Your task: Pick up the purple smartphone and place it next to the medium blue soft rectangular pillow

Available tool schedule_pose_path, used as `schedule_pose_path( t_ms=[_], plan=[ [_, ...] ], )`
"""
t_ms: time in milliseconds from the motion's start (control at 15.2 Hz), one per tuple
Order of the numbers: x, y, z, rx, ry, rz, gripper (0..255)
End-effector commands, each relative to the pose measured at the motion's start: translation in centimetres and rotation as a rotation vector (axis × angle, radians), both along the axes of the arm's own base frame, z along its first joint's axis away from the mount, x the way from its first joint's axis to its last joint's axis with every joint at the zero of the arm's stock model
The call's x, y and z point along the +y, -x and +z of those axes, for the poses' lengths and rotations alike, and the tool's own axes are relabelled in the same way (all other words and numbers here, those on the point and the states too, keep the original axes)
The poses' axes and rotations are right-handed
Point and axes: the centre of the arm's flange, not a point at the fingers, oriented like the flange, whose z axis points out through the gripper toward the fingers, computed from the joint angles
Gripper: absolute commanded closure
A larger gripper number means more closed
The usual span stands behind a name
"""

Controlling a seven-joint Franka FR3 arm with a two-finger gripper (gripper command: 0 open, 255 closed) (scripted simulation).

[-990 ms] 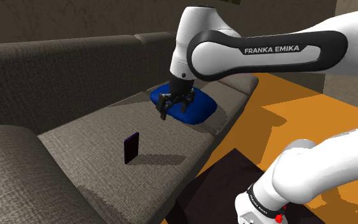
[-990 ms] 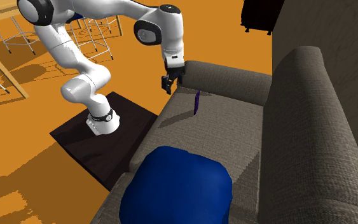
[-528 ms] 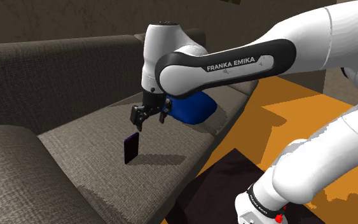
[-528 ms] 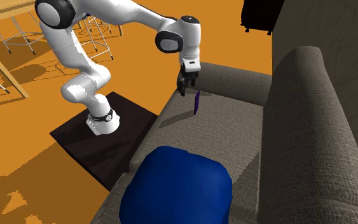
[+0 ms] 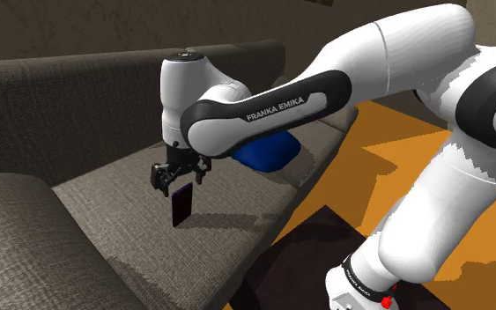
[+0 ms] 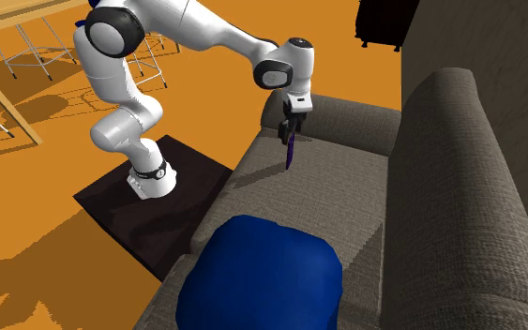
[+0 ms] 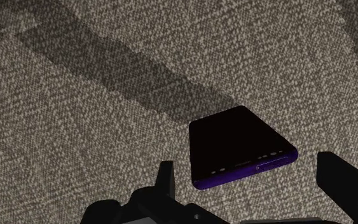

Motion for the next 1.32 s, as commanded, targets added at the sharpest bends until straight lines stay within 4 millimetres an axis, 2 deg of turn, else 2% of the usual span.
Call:
schedule_pose_path(
  t_ms=[0, 264, 726, 792, 1254],
  plan=[
    [0.1, -0.1, -1.1, 0.0, 0.0, 0.0, 0],
    [0.1, -0.1, -3.0, 0.0, 0.0, 0.0, 0],
    [0.1, -0.1, -3.0, 0.0, 0.0, 0.0, 0],
    [0.1, -0.1, -3.0, 0.0, 0.0, 0.0, 255],
    [0.1, -0.1, -3.0, 0.0, 0.0, 0.0, 255]
  ],
)
